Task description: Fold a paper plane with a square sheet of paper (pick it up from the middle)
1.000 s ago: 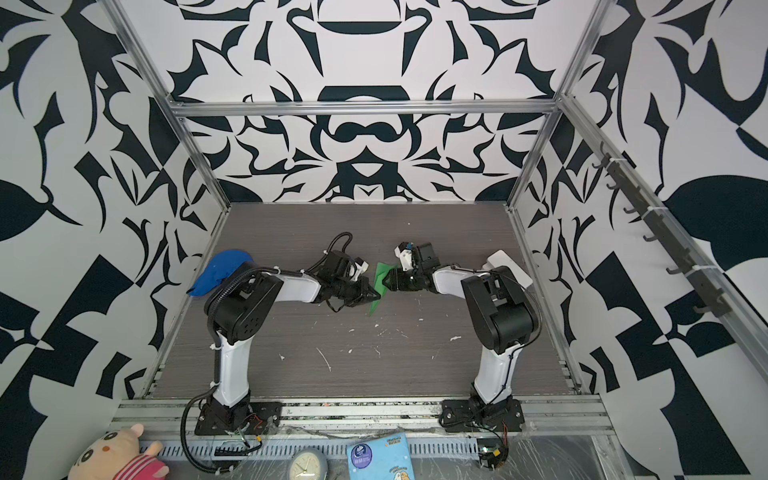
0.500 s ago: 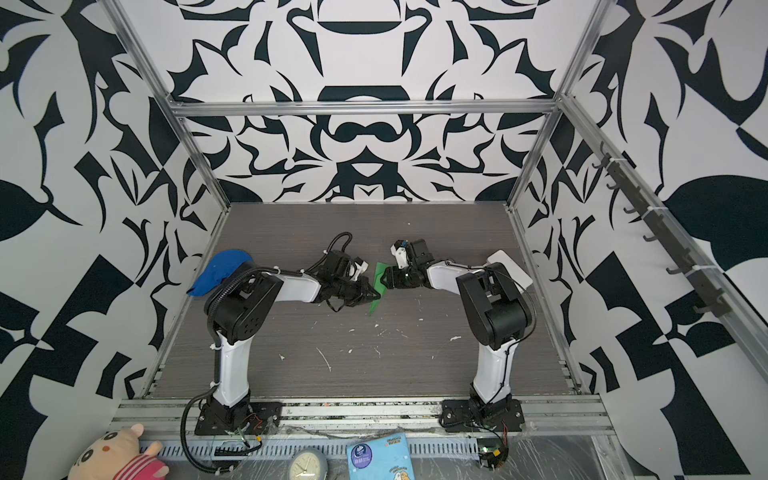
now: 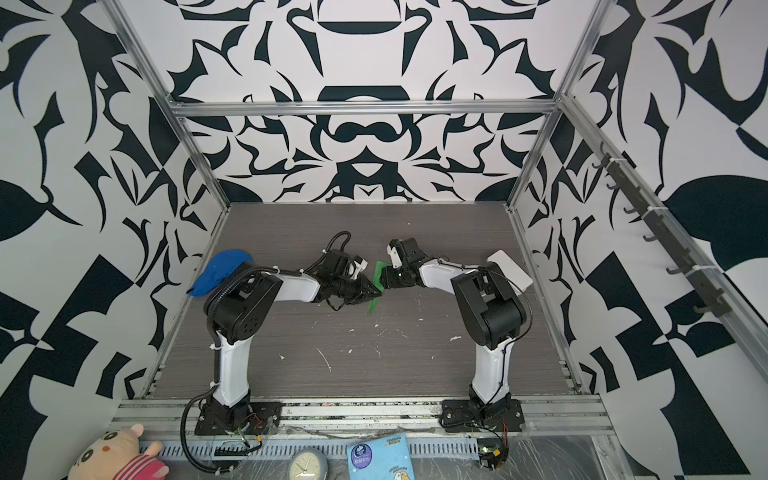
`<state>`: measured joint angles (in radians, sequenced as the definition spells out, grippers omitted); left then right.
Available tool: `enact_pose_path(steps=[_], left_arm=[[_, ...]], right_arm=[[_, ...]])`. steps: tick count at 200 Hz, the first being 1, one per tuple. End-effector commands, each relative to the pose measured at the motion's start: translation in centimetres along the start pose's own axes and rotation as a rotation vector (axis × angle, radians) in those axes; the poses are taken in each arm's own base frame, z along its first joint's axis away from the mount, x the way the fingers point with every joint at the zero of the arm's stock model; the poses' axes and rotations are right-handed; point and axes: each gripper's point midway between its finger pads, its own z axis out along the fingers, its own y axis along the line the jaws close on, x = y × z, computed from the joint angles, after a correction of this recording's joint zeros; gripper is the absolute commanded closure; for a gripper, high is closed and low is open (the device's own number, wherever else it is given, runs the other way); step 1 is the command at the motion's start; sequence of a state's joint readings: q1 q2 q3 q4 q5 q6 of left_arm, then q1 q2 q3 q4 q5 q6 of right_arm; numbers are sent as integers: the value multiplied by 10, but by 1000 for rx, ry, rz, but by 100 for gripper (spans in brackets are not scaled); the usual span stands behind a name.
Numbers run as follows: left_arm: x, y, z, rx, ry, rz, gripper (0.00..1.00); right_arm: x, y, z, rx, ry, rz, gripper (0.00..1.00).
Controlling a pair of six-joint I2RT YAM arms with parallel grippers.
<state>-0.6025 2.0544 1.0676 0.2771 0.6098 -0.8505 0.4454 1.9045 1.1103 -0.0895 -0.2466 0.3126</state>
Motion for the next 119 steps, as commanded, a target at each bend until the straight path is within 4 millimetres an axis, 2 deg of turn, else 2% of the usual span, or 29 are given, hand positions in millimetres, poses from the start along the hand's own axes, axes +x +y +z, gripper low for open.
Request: enact_pose_path(steps=[1, 59, 119], left_arm=[[-1, 5, -8, -20, -25, -15, 79], [0, 0, -16, -19, -56, 27, 78], [-1, -4, -20, -15, -67, 39, 80]], right_arm=[[42, -25, 13, 101, 141, 71, 44], [48, -30, 17, 131, 166, 157, 44], [57, -37, 19, 175, 200, 167, 45]])
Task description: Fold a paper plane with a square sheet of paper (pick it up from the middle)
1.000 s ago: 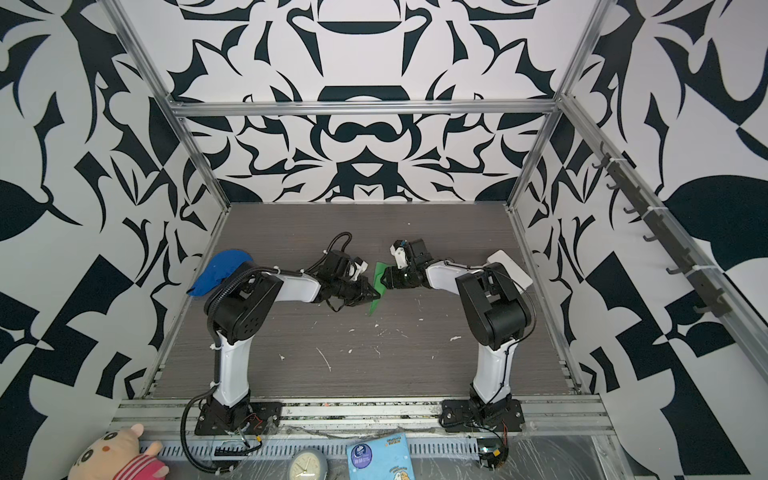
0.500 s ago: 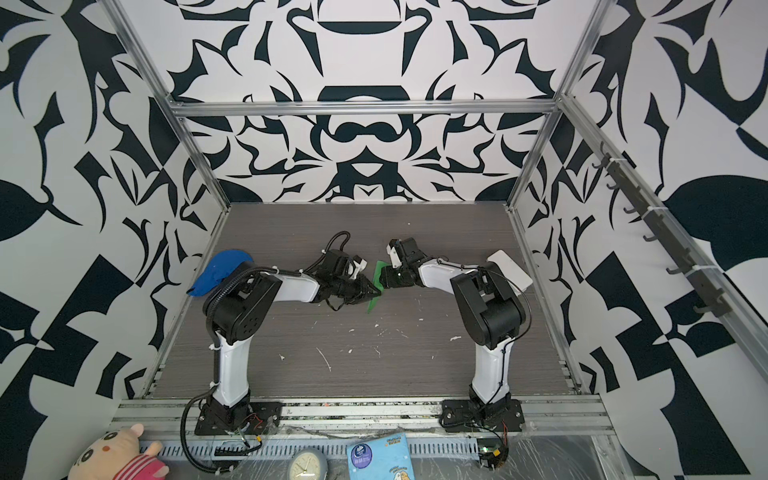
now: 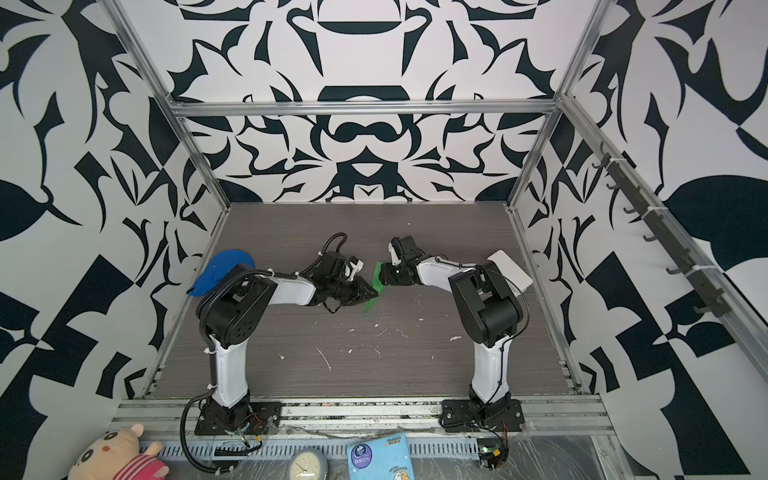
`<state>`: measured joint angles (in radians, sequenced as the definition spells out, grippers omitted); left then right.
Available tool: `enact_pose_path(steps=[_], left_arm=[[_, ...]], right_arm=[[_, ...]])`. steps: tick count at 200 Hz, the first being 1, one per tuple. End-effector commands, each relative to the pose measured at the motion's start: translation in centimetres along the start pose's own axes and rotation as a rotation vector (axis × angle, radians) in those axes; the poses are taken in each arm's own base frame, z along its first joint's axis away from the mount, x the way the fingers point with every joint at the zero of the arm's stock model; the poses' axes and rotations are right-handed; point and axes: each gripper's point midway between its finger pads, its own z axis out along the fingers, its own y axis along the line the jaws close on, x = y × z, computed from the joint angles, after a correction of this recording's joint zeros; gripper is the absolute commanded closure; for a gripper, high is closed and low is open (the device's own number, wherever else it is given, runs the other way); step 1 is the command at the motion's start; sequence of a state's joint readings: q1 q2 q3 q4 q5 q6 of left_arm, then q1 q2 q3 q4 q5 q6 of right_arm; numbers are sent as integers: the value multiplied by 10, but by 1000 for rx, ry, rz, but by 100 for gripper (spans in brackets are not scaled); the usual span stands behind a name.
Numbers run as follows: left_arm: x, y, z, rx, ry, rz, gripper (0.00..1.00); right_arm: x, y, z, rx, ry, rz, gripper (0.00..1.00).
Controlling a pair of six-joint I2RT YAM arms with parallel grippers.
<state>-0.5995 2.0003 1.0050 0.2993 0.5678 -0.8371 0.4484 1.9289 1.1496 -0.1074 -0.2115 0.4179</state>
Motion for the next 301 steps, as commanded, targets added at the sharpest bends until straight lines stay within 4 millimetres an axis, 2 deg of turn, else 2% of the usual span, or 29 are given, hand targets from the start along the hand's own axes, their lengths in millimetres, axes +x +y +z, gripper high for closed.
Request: enact_pose_path(steps=[1, 43, 96, 139, 152, 190, 240, 301], left_arm=[[-4, -6, -9, 6, -27, 19, 80], [-6, -11, -15, -1, -44, 26, 78], [-8, 4, -34, -85, -92, 3, 72], [-13, -14, -53, -78, -150, 22, 68], [-10, -17, -53, -80, -141, 17, 68], [9, -8, -37, -98, -62, 13, 67], [19, -3, -25, -91, -6, 1, 68], [26, 2, -18, -81, 24, -17, 77]], right_arm=[[62, -40, 16, 155, 204, 62, 45], [67, -45, 17, 205, 219, 51, 46], [72, -49, 18, 248, 230, 49, 46], [73, -52, 18, 267, 231, 59, 46], [73, -53, 18, 272, 230, 65, 46], [73, -53, 19, 275, 231, 74, 46], [74, -53, 20, 274, 234, 77, 46], [75, -53, 21, 274, 235, 86, 46]])
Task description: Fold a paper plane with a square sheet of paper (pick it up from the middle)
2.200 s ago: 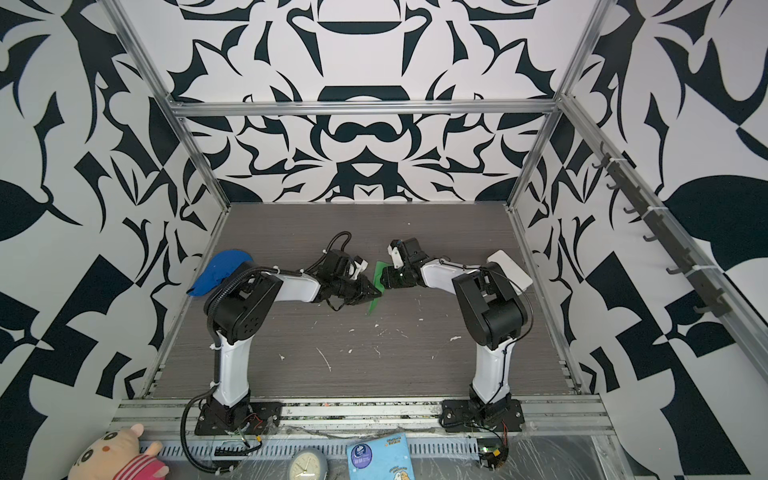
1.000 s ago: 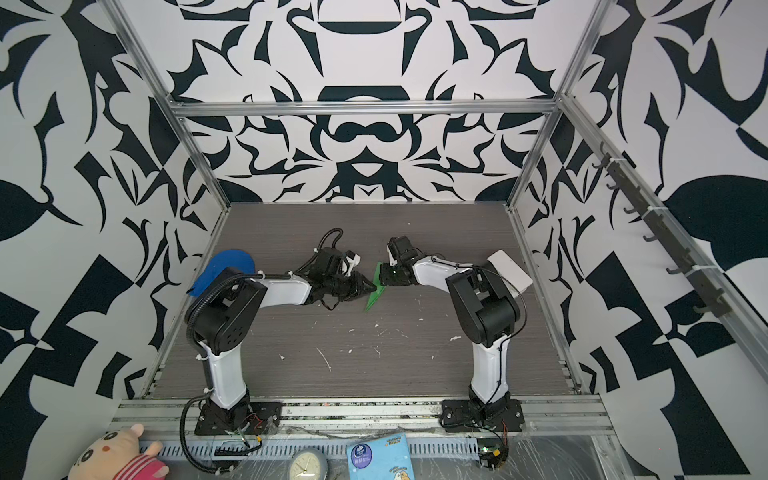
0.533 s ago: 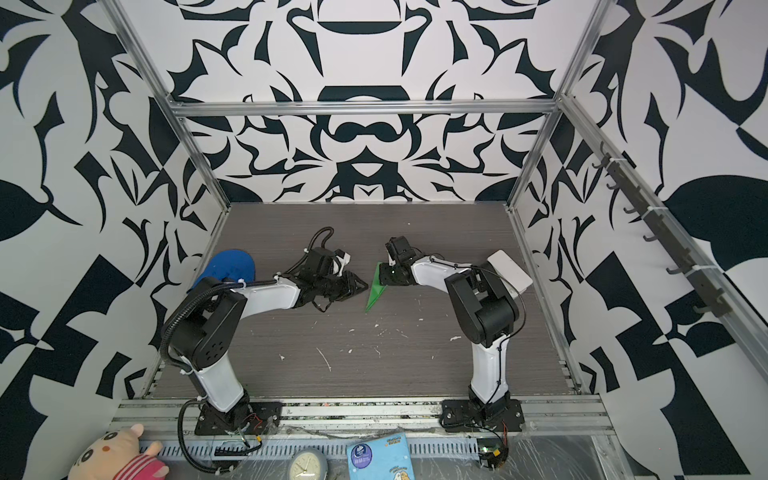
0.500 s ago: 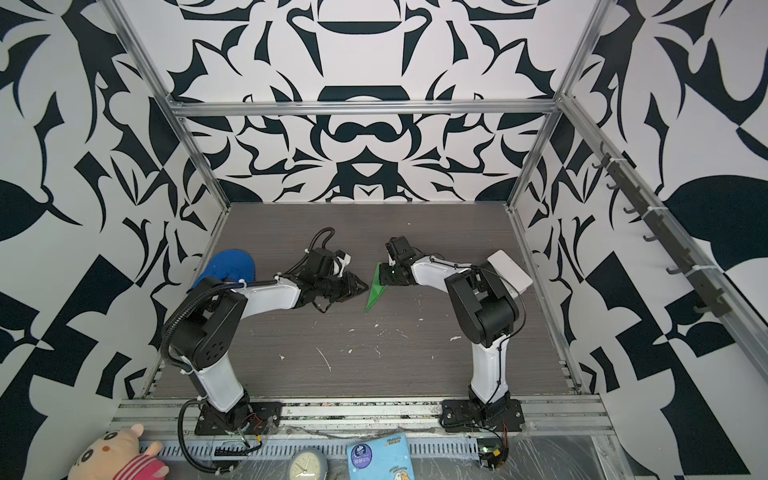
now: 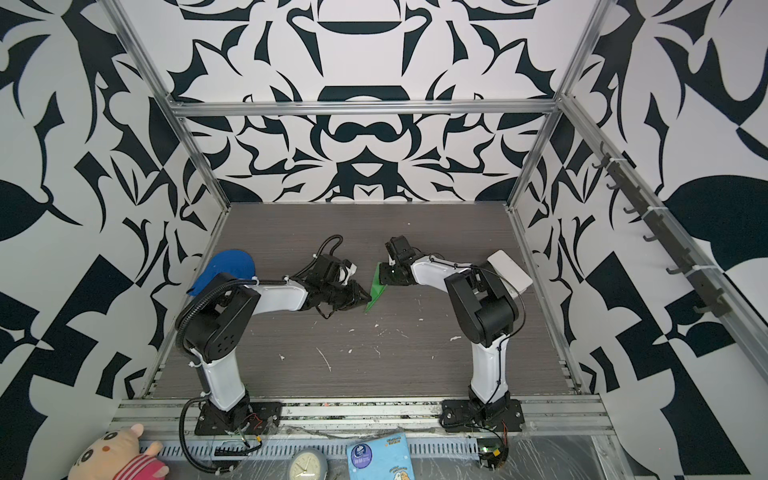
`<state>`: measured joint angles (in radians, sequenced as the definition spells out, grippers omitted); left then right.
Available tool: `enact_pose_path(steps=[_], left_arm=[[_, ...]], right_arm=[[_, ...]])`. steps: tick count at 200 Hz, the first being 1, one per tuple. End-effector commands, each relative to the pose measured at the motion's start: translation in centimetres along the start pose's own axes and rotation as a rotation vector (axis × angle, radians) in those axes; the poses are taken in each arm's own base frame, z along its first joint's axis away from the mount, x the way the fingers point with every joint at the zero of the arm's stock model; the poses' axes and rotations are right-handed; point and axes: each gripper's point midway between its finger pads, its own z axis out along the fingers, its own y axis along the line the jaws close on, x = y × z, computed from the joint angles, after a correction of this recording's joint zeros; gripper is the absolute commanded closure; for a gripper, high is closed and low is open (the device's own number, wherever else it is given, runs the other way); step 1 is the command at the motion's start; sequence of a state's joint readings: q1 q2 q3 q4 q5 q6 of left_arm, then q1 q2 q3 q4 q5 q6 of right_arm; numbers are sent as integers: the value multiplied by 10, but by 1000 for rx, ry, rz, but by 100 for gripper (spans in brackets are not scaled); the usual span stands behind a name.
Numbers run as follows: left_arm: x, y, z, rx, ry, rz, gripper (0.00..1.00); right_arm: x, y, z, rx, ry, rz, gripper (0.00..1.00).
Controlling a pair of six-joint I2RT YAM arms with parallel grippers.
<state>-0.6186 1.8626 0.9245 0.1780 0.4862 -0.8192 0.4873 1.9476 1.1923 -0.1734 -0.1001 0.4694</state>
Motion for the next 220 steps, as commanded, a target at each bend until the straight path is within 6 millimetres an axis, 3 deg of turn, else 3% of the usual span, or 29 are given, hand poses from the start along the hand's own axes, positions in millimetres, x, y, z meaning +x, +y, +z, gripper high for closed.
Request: enact_pose_path(steps=[1, 114, 183, 208, 220], left_arm=[[5, -1, 6, 11, 34, -8, 77], [14, 12, 13, -34, 80, -56, 91], [15, 18, 12, -67, 77, -60, 91], [11, 11, 8, -57, 60, -44, 91], [9, 4, 6, -32, 52, -25, 86]], right_arm=[[72, -51, 23, 176, 233, 49, 46], [79, -60, 26, 217, 240, 79, 48], [85, -66, 27, 244, 255, 83, 51], [86, -68, 28, 253, 257, 86, 52], [87, -68, 28, 252, 258, 88, 52]])
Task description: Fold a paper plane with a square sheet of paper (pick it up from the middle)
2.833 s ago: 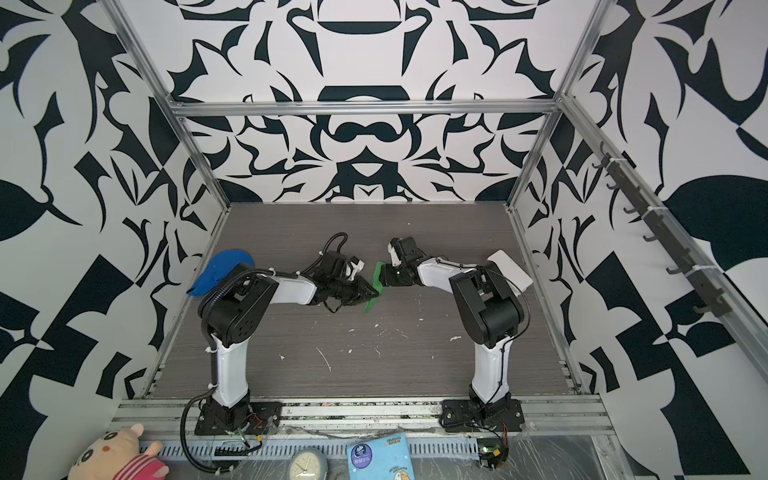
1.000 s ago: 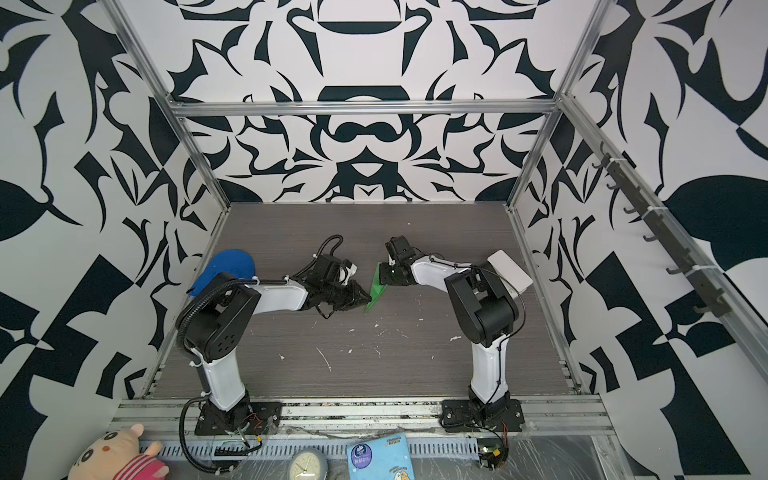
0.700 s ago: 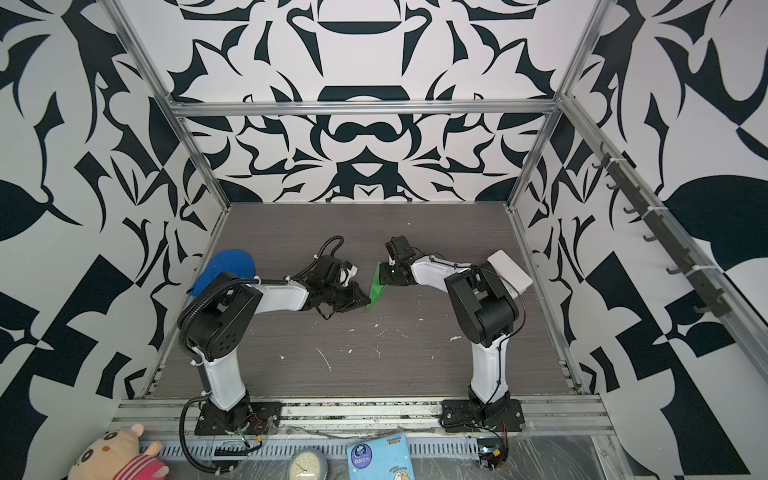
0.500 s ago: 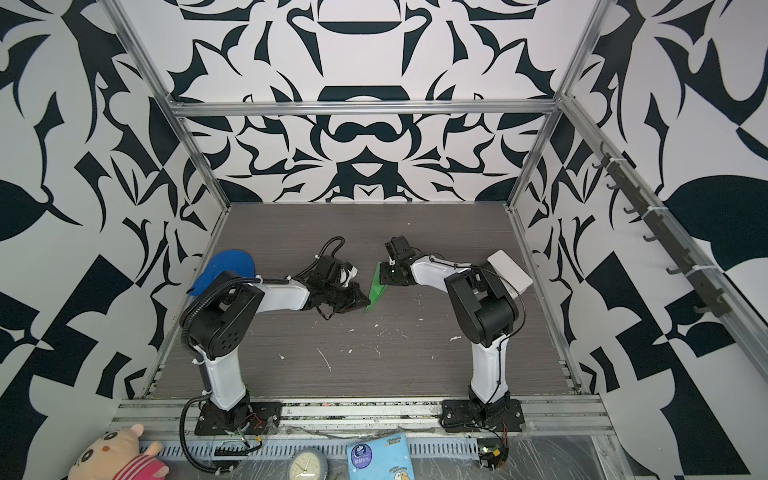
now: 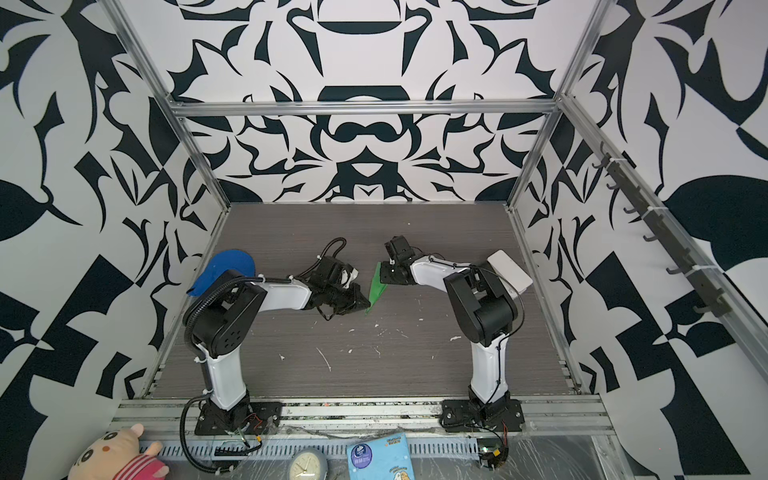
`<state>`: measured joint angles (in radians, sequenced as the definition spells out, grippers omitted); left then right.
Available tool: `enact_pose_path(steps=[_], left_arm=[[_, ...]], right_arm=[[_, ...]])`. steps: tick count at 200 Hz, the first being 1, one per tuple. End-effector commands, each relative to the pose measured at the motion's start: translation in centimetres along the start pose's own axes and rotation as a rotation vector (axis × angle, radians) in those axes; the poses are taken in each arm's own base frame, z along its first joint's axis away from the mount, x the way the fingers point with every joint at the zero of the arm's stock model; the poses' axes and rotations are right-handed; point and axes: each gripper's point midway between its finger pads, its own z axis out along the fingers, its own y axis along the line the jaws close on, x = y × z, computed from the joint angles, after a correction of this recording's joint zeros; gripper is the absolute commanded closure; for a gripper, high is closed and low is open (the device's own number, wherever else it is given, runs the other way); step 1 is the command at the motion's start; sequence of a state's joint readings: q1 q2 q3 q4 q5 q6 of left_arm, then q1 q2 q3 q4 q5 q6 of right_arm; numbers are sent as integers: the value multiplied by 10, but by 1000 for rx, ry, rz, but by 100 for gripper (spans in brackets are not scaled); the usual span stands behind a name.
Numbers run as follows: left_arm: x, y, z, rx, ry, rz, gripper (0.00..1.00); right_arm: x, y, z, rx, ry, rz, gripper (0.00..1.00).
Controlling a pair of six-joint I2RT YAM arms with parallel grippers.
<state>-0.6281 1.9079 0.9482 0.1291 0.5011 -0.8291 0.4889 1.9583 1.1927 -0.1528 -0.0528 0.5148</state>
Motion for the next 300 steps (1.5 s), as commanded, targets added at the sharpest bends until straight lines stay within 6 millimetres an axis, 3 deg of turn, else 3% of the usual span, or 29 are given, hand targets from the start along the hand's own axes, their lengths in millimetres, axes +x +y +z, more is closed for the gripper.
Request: enact_pose_path(steps=[1, 64, 117, 191, 229, 255, 300], left_arm=[[-2, -8, -5, 0, -7, 19, 86], [-1, -27, -19, -13, -99, 222, 71], [7, -9, -16, -150, -122, 317, 68], [16, -3, -14, -175, -88, 334, 69], [18, -13, -22, -130, -109, 347, 69], [18, -6, -20, -160, -109, 333, 76], [17, -13, -10, -114, -83, 331, 80]], right_arm=[[90, -65, 24, 222, 283, 36, 52], [89, -63, 24, 216, 282, 43, 52], [89, -62, 25, 211, 285, 48, 52], [90, -63, 26, 212, 289, 48, 52], [89, -62, 26, 210, 287, 48, 52], [91, -63, 27, 211, 291, 50, 52], [93, -64, 28, 211, 296, 53, 52]])
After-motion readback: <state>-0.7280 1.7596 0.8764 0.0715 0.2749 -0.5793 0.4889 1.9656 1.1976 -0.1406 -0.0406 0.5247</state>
